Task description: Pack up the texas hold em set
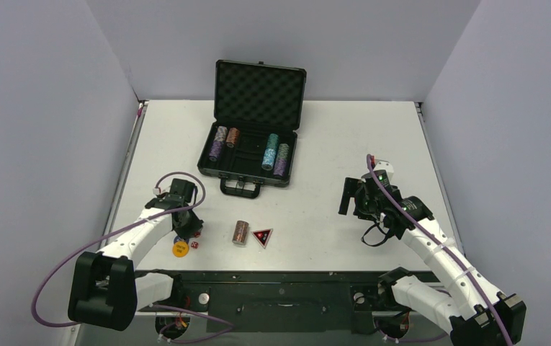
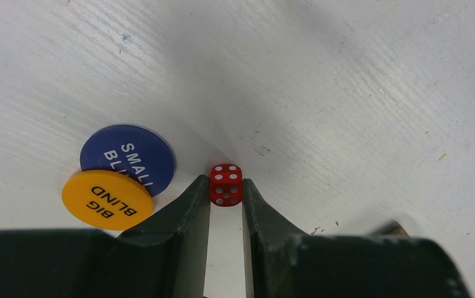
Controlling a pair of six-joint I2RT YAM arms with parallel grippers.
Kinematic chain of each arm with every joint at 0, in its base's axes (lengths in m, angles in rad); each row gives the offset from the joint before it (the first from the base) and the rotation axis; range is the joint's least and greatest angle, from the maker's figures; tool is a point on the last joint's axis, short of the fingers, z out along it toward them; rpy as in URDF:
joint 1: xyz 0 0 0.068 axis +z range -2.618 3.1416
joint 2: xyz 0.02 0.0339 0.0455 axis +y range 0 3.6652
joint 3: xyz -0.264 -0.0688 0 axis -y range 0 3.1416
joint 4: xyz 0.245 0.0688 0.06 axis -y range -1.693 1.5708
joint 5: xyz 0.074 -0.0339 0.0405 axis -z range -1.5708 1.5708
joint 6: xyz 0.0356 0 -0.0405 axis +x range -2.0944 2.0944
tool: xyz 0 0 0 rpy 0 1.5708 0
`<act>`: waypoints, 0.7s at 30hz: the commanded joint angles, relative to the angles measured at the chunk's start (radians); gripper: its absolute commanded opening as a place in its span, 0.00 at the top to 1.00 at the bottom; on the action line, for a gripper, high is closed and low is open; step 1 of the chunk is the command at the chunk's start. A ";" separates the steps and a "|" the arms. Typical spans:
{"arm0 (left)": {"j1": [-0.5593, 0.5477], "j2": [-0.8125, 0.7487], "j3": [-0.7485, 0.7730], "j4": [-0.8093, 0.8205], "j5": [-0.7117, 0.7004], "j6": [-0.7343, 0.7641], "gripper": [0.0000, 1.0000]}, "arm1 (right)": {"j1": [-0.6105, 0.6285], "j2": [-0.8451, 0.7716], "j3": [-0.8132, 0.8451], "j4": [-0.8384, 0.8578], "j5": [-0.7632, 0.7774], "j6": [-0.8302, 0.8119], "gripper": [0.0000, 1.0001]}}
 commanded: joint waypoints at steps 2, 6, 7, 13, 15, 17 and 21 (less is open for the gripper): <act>0.004 -0.021 0.009 0.018 0.000 0.015 1.00 | 0.005 -0.008 -0.005 0.005 0.026 -0.008 0.05; 0.004 -0.056 0.032 -0.005 0.008 0.032 1.00 | 0.005 -0.013 -0.006 0.003 0.026 -0.005 0.05; 0.003 -0.062 0.037 -0.012 0.011 0.041 1.00 | 0.005 -0.014 -0.006 0.003 0.026 -0.005 0.05; 0.003 -0.128 0.078 -0.027 0.037 0.055 1.00 | 0.005 -0.018 -0.008 0.003 0.027 0.000 0.05; 0.004 -0.157 0.095 -0.029 0.046 0.060 1.00 | 0.004 -0.020 -0.008 0.003 0.028 -0.001 0.05; 0.004 -0.172 0.114 -0.036 0.047 0.064 1.00 | 0.005 -0.020 -0.008 0.002 0.028 0.000 0.05; 0.005 -0.167 0.169 -0.054 0.032 0.083 1.00 | 0.006 -0.025 -0.009 0.003 0.027 0.000 0.05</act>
